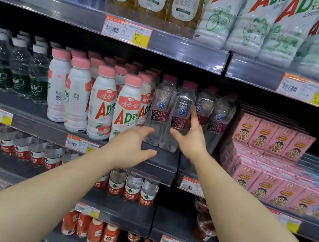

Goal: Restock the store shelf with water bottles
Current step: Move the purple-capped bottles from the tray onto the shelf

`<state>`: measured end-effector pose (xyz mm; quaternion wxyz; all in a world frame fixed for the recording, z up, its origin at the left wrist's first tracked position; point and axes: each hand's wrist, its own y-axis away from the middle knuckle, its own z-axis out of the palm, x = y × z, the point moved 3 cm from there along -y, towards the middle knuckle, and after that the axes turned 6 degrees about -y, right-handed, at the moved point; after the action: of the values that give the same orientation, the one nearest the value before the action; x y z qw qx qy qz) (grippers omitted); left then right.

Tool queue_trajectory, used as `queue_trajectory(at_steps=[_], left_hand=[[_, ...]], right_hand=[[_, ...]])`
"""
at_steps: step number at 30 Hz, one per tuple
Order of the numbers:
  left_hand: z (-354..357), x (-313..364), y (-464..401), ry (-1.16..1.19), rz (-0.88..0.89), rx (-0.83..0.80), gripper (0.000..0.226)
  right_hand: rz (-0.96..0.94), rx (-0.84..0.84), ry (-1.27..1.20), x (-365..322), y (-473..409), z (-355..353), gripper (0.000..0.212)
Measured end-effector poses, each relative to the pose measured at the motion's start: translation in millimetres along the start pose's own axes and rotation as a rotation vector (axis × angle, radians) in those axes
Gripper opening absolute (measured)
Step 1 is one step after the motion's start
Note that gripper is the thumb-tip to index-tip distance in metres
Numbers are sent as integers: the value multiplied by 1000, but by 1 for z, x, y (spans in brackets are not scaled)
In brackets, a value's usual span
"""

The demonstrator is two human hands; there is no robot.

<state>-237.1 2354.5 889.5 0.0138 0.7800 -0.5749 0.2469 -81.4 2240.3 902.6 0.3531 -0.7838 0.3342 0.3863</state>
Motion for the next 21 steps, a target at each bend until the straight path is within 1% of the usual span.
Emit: queue_trajectory(at_steps=[5, 9, 12, 17, 21], left_hand=[[2, -2, -6, -12, 8, -46, 73], [4, 2, -9, -109, 3, -124, 78], [5, 14, -2, -190, -7, -149, 78], [20, 72, 29, -356, 64, -115, 74], [56, 155, 61, -389, 159, -100, 70]], right_hand=[[-2, 39, 81, -7, 19, -4, 89], [22, 80, 188, -9, 42, -11, 82], [36, 89, 223, -10, 65, -20, 78], [1, 85, 315, -10, 122, -62, 73], [-2, 118, 460, 9, 198, -134, 69]])
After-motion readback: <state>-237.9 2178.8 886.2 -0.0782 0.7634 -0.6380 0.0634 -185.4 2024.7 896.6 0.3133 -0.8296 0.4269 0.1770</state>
